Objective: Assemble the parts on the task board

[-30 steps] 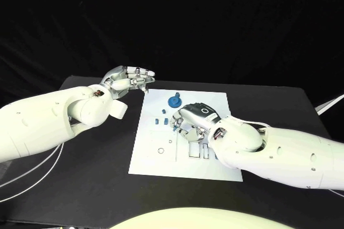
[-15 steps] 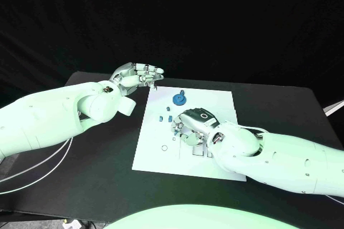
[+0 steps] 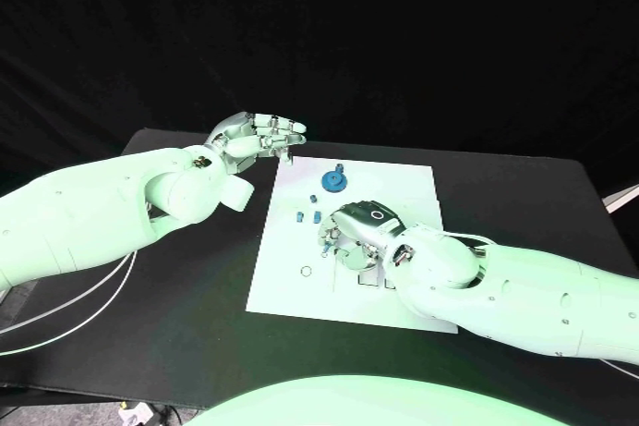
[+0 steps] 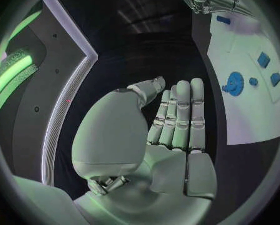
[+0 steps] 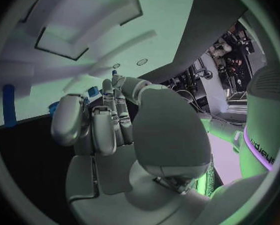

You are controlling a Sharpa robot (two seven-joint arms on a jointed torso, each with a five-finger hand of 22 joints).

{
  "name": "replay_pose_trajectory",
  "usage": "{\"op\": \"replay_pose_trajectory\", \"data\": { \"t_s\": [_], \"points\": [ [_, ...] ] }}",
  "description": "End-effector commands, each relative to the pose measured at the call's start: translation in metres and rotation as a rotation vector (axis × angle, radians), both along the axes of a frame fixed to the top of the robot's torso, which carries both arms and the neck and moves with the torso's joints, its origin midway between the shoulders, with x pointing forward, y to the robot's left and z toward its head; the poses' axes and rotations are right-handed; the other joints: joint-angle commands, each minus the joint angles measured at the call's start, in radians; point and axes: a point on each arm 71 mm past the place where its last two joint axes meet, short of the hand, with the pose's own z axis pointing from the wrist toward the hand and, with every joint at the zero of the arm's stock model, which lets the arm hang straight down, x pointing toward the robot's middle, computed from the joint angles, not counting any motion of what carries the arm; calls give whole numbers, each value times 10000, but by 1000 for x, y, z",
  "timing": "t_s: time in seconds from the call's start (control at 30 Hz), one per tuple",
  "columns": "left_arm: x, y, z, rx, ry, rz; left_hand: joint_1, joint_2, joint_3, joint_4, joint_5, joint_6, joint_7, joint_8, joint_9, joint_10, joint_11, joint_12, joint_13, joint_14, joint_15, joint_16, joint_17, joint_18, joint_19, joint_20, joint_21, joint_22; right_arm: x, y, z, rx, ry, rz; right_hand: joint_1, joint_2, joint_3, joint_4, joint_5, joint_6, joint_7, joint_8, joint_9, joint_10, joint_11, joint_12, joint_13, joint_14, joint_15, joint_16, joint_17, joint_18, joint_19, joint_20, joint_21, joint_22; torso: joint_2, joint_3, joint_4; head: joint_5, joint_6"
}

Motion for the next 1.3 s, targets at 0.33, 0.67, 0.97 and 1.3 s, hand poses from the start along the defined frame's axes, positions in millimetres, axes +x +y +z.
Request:
{"op": "replay_pose_trajectory", "data": {
  "t_s": [0.33,0.67,0.97,1.3],
  "points": [
    [0,-1,1,-25,3,-36,-151,45,-194,78,200,-134,37,83,-18,-197,23,29,-111,-58,1,-199,-136,54,54,31,-155,-155,-2,3,-1,-65,52,122,-305,258,572,-177,162,133,102,132,349,487,-273,57,153,560,-137,-28,78,-275,230,-44,182,1021,-13,0,10,79,-76],
    [0,-1,0,-28,8,-46,-151,45,-194,78,200,-134,37,83,-18,-197,23,29,-111,-58,1,-199,-136,54,54,31,-155,-155,-2,4,-4,-208,156,157,-305,258,572,-177,162,133,102,132,349,487,-273,57,153,560,-137,-28,78,-275,230,-44,182,1021,-7,1,3,87,-88],
    [0,-1,0,-20,32,-57,-151,45,-194,78,200,-134,37,83,-18,-197,23,29,-111,-58,1,-199,-136,54,54,31,-155,-155,-2,4,-6,-282,210,146,-305,258,572,-177,162,133,102,132,349,487,-273,57,153,560,-137,-28,78,-275,230,-44,182,1021,-10,-1,8,94,-111],
    [0,0,0,-7,51,-51,-159,45,-211,93,195,-145,37,90,-18,-211,24,36,-114,-61,4,-203,-141,56,60,38,-189,-179,-2,5,-8,-416,289,159,-349,263,582,-204,158,125,110,125,362,492,-268,33,152,557,-133,-37,61,-272,222,-46,159,1019,-12,1,4,103,-117]
  ]
}}
